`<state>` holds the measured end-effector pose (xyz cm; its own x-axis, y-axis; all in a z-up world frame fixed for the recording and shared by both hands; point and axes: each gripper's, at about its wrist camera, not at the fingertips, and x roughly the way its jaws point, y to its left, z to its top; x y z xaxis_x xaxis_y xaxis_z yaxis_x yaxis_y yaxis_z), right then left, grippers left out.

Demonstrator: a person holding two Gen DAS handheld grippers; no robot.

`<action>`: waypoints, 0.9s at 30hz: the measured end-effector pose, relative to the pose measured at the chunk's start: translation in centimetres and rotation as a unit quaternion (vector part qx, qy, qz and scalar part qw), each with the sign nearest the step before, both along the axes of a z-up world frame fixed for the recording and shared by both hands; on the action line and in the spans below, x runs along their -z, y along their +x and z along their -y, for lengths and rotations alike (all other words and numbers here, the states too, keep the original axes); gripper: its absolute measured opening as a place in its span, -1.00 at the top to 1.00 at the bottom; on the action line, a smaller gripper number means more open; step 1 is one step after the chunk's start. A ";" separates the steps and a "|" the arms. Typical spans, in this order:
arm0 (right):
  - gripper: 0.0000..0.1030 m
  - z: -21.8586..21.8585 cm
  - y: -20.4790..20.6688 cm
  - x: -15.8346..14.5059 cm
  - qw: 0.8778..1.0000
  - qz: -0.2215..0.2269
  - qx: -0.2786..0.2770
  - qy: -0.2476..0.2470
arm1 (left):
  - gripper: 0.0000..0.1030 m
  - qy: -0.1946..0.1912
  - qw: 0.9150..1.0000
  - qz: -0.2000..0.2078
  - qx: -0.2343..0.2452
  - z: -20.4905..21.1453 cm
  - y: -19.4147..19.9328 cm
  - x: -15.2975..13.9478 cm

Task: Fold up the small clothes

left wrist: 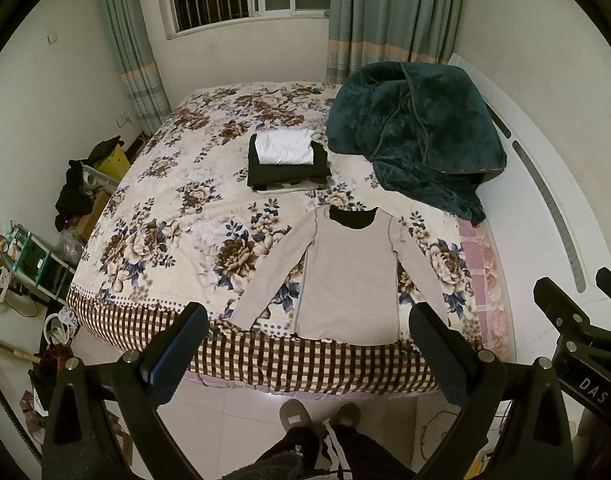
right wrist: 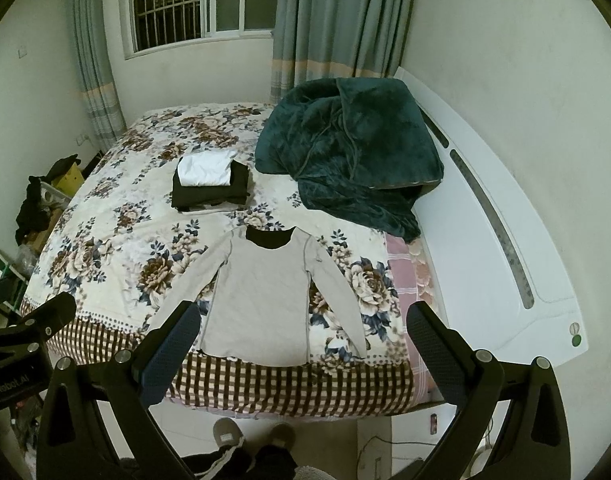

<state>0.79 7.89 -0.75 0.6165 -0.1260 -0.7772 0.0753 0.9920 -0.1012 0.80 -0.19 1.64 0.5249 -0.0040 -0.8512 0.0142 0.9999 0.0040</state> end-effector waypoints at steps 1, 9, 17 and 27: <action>-1.00 0.0 0.0 0.0 1.000 0.000 0.000 0.000 | -0.99 0.000 1.000 0.001 0.000 0.0 -0.1 0.0; -1.00 -0.2 -0.2 0.1 1.000 0.001 0.000 0.001 | -0.99 0.000 1.000 0.002 0.001 -0.1 -0.3 0.0; -1.00 -0.2 -0.3 0.2 1.000 0.002 0.001 0.000 | -0.99 0.000 1.000 0.003 0.001 -0.1 -0.3 0.1; -1.00 -0.2 -0.6 0.5 1.000 0.000 0.004 0.002 | -1.00 -0.003 1.000 -0.003 0.006 0.2 1.0 0.8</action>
